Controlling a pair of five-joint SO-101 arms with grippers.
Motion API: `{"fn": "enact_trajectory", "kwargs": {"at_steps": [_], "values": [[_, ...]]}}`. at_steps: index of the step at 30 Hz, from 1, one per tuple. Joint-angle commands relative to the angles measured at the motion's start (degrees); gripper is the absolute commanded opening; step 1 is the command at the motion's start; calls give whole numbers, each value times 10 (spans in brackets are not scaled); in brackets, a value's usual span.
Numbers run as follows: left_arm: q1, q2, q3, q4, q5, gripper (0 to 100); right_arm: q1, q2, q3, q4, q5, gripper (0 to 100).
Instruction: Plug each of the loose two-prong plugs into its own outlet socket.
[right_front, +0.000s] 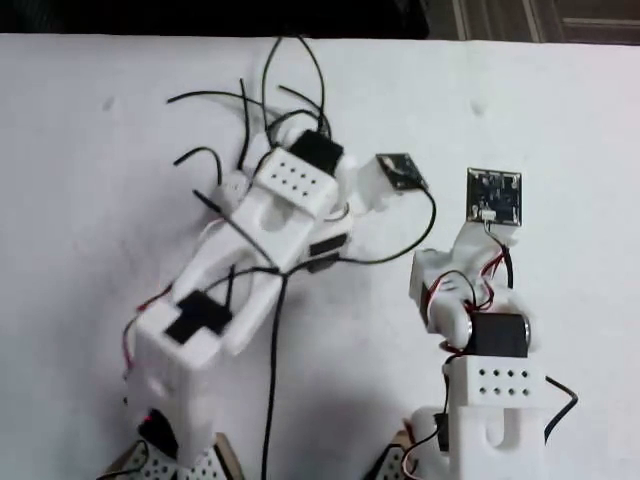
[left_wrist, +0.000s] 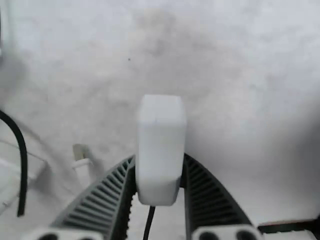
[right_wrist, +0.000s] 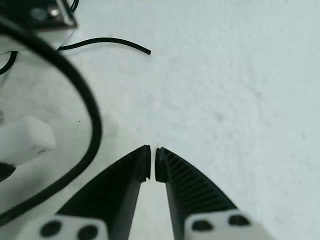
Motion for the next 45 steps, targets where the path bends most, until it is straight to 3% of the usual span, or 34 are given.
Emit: {"fn": "enact_trajectory", "kwargs": {"at_steps": [1, 8, 17, 21, 28, 33, 41, 45], "values": [[16, -159, 122, -4, 42, 21, -3, -6, -3, -7, 4, 26], [17, -348, 356, -68, 74, 21, -3, -6, 2, -7, 4, 27], [-17, -375, 585, -287, 103, 22, -7, -6, 7, -10, 4, 27], [-17, -374, 622, -344, 102, 41, -7, -6, 7, -10, 4, 27], [-18, -374, 669, -392, 106, 299, -7, -6, 9, -10, 4, 27], [-32, -379, 660, -394, 101, 303, -7, -6, 9, -10, 5, 27], [-159, -375, 596, -390, 47, 305, -7, -6, 9, -10, 5, 27], [-187, -375, 590, -391, 35, 305, -7, -6, 9, -10, 5, 27]]}}
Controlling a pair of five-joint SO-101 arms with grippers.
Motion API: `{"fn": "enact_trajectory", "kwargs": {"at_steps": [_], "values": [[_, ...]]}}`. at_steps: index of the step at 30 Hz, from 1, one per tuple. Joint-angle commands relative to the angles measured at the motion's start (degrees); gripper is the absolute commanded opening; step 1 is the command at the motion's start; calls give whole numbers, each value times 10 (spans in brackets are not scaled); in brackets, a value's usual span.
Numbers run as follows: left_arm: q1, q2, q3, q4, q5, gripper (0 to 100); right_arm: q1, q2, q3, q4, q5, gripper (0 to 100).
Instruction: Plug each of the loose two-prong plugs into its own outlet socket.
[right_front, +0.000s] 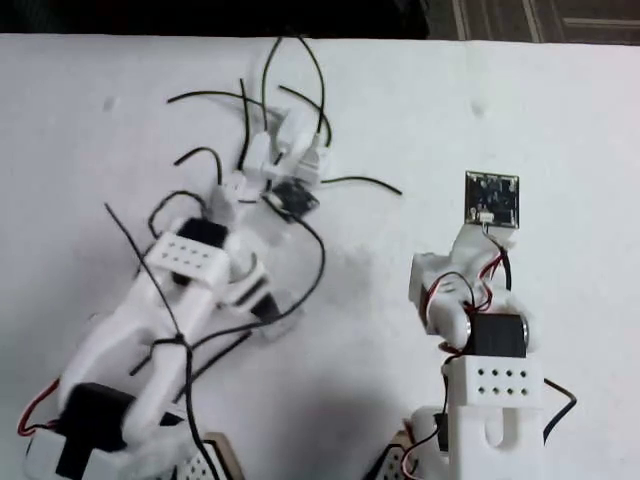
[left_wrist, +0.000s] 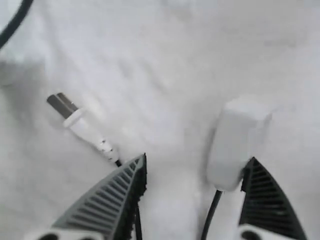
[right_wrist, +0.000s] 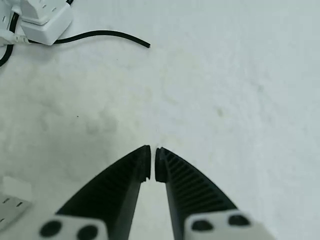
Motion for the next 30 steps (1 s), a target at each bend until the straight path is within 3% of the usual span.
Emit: {"fn": "enact_trajectory", "kwargs": {"at_steps": [1, 6, 20, 27, 30], "values": [[-18, -19, -26, -4, -11, 305, -7, -5, -4, -10, 5, 27], [-20, -24, -27, -3, -9, 302, -7, -5, -4, -11, 5, 27], [-111, -101, -21, -27, -4, 301, -8, -5, -4, -11, 25, 27], [-129, 11, -28, -126, 32, 238, -8, -5, -3, -10, 25, 27], [-121, 99, -65, -123, 32, 239, -8, -5, -3, -10, 25, 27]]}}
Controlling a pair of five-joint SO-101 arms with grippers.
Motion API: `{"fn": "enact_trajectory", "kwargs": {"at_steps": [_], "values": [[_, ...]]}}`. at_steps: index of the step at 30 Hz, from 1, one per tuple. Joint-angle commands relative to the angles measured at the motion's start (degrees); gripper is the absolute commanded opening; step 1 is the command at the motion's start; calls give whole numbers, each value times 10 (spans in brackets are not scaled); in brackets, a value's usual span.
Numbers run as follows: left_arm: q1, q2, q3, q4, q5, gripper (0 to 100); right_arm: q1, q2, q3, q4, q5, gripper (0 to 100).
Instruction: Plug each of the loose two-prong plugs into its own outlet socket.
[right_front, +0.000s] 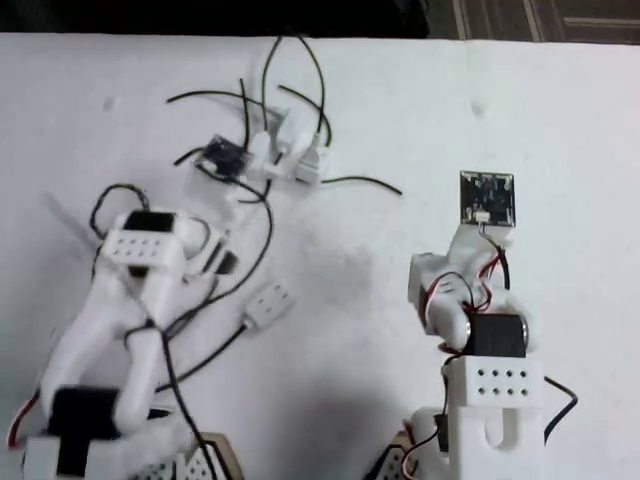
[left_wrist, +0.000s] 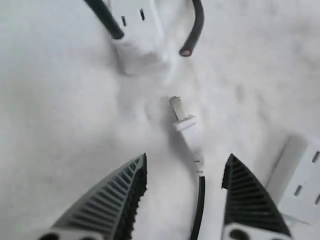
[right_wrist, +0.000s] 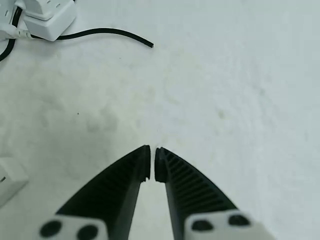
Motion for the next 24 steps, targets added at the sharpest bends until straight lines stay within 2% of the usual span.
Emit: {"fn": "enact_trajectory", "kwargs": {"at_steps": [1, 4, 9, 14, 17, 24], "values": [[6, 89, -70, 4, 5, 238, -3, -5, -3, -9, 8, 27], [7, 144, -142, 58, 5, 219, -3, -5, -3, -9, 8, 27], [39, 197, -198, 84, 5, 72, -3, -5, -3, -9, 8, 27], [76, 204, -203, 97, 1, 31, -2, -5, -3, -9, 8, 27], [102, 190, -203, 114, -38, 23, -2, -5, -3, -9, 9, 27], [162, 79, -201, 169, -70, 22, -1, -5, -3, -9, 11, 27]]}}
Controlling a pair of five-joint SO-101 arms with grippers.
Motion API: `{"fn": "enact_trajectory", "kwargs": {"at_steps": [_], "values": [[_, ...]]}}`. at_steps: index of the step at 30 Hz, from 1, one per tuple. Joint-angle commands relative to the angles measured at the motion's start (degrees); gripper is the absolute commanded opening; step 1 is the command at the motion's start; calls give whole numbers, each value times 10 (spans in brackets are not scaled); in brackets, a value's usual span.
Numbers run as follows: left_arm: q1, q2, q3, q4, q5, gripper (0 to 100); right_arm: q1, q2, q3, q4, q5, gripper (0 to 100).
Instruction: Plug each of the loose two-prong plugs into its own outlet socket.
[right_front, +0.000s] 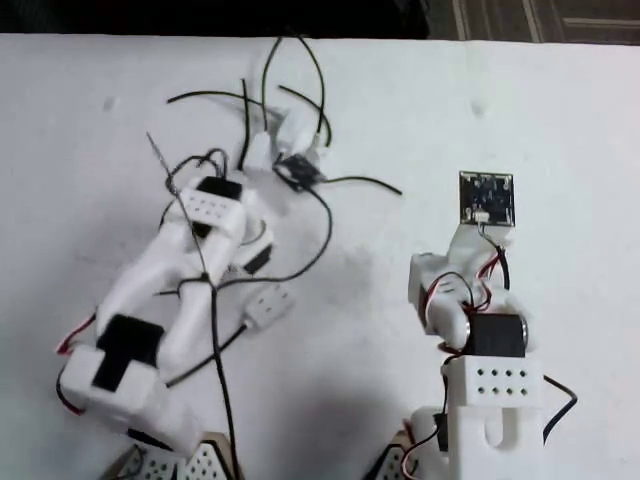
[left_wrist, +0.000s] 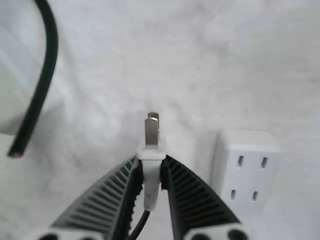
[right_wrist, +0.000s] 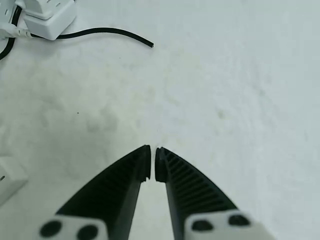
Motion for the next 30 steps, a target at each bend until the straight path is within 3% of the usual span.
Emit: {"fn": "enact_trajectory", "kwargs": {"at_steps": [1, 5, 10, 15, 17, 22, 28, 30], "values": [[44, -86, -14, 21, -33, 22, -1, -5, -3, -9, 6, 27], [108, -107, -5, 16, -77, 23, 1, -7, -3, -10, 7, 27], [169, -107, 5, -23, -36, 31, 37, -9, -13, -15, 7, 27], [204, -112, 25, -28, 43, 234, 85, -6, -33, -18, 16, 27], [202, -112, 20, -25, 78, 297, 86, -6, -33, -18, 29, 27], [183, -114, -4, -11, 83, 282, 86, -6, -33, -18, 33, 27], [95, -196, -65, 95, 89, 234, 85, -9, -33, -16, 38, 27], [52, -245, -63, 123, 89, 216, 82, -10, -34, -15, 76, 28]]}}
